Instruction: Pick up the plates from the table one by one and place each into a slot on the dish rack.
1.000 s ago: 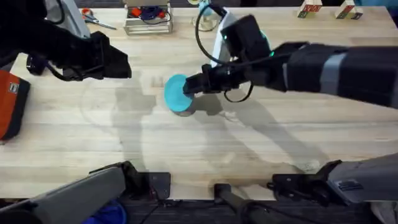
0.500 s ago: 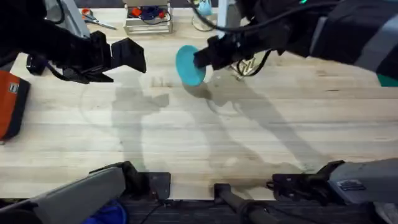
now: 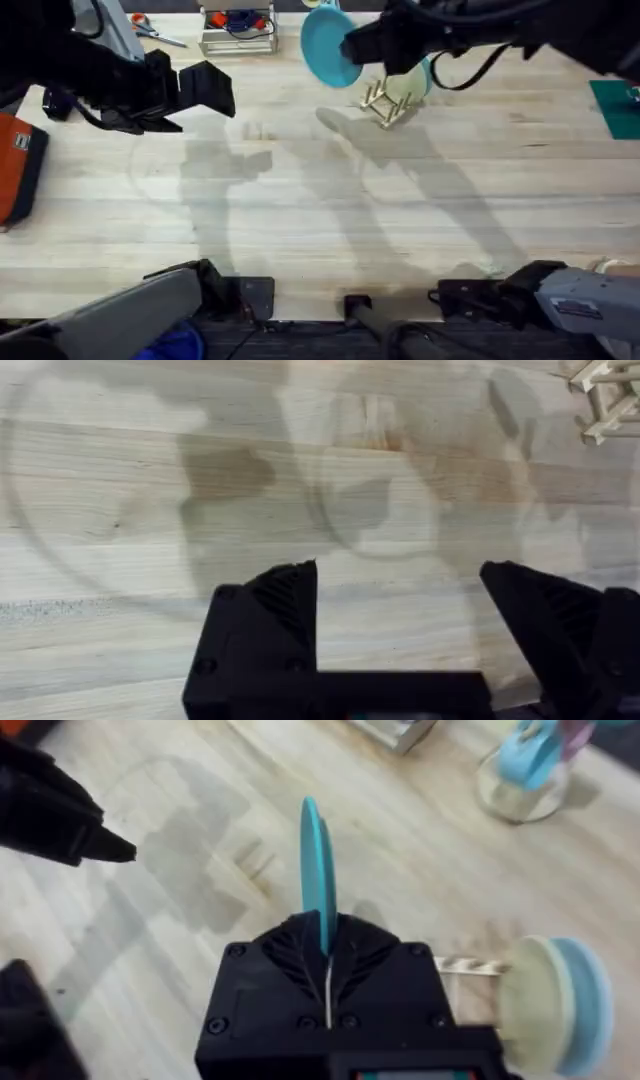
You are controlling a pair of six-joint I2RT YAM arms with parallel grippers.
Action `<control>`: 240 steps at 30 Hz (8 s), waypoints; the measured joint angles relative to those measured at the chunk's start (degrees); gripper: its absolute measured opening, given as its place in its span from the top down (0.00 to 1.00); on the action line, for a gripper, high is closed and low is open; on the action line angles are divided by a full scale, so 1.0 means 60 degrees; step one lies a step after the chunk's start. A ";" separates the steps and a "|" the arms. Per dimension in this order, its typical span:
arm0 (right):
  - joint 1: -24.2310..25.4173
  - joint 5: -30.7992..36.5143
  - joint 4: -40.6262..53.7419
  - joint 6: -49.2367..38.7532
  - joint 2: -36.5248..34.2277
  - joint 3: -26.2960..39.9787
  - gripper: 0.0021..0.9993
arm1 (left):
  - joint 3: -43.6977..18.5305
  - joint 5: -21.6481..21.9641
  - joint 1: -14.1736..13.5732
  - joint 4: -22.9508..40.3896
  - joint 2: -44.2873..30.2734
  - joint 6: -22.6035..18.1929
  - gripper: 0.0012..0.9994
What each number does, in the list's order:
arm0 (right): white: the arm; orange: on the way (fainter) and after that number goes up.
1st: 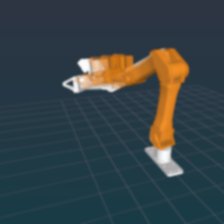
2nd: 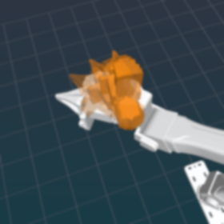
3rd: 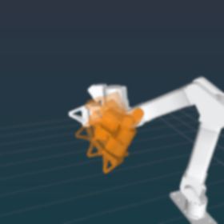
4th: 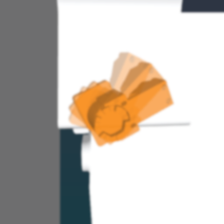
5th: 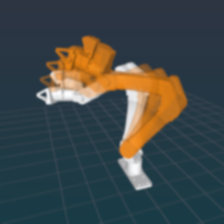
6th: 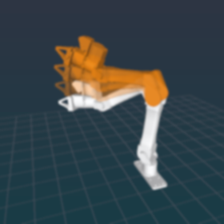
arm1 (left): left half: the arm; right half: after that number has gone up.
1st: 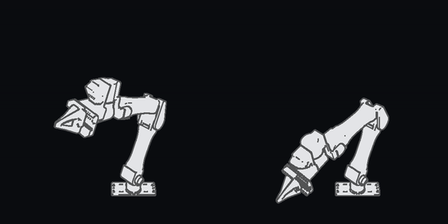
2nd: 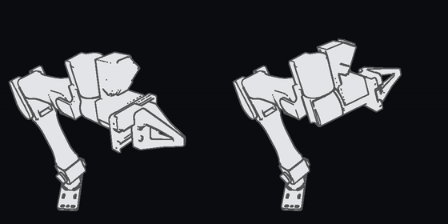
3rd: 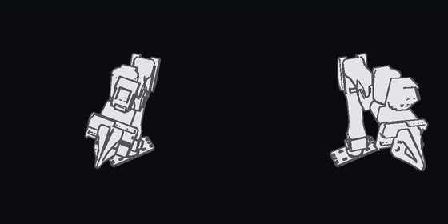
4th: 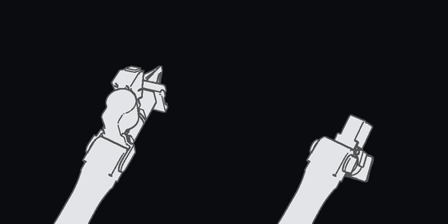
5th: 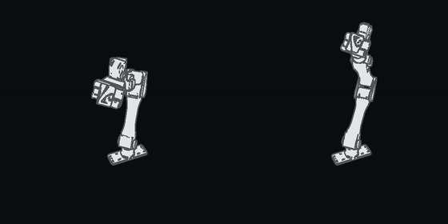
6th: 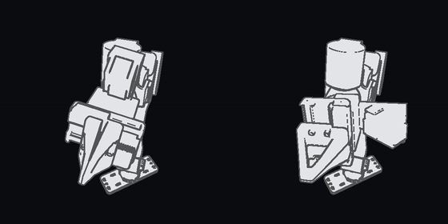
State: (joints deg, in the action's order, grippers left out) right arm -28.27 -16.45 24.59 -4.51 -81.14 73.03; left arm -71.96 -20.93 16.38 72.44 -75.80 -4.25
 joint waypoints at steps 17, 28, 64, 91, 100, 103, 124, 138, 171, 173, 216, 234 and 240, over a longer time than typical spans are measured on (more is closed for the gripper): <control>0.0062 0.3463 0.0404 -0.2102 0.1275 0.0000 0.97 | 0.0000 0.0000 0.0000 0.0038 0.0002 0.0000 0.01; 0.0145 0.3863 0.0909 -0.0814 0.1275 0.0000 0.97 | 0.0000 0.0000 0.0000 0.1418 0.0002 0.0000 0.01; 0.0160 0.4635 0.1739 0.1228 0.0794 0.0000 0.97 | 0.0000 0.0000 0.0000 0.3785 0.0002 0.0000 0.01; 0.0161 0.5287 0.1761 0.1442 -0.0826 0.0000 0.97 | 0.0000 0.0000 0.0000 0.3785 0.0002 0.0000 0.00; 0.0164 0.5316 0.1754 0.1467 -0.1262 0.0000 0.97 | 0.0000 0.0000 0.0000 0.3785 0.0002 0.0000 0.01; 0.0160 0.5316 0.1728 0.1468 -0.1308 0.0000 0.97 | 0.0000 0.0000 0.0000 0.3785 0.0002 0.0000 0.01; 0.0160 0.5319 0.1696 0.1468 -0.1816 0.0015 0.97 | 0.0000 0.0000 0.0000 0.3785 0.0002 0.0000 0.00; 0.0161 0.5320 0.1691 0.1467 -0.2007 0.0015 0.97 | 0.0000 0.0000 0.0000 0.3785 0.0002 0.0000 0.00; 0.0164 0.6067 0.1699 0.1467 -0.0518 0.0590 0.97 | 0.0000 0.0000 0.0000 0.3785 0.0000 0.0000 0.01; 0.0164 0.6067 0.1699 0.1467 -0.0341 0.0590 0.97 | 0.0000 0.0000 0.0000 0.3785 0.0002 0.0000 0.01; 0.0621 0.2496 0.2931 -0.3904 0.0940 0.0605 0.97 | 0.0000 0.0000 0.0000 0.3785 0.0002 0.0000 0.01; 0.1235 0.2001 0.2690 -0.3826 0.0918 0.0605 0.97 | 0.0000 0.0000 0.0000 0.3785 0.0002 0.0000 0.01; 0.1235 0.1976 0.2697 -0.3826 0.0674 0.0605 0.97 | 0.0000 0.0000 0.0000 0.3785 0.0002 0.0000 0.01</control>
State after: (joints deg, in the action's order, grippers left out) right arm -20.86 -4.60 40.77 -27.46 -77.10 76.66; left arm -71.96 -20.93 16.38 95.15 -75.79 -4.25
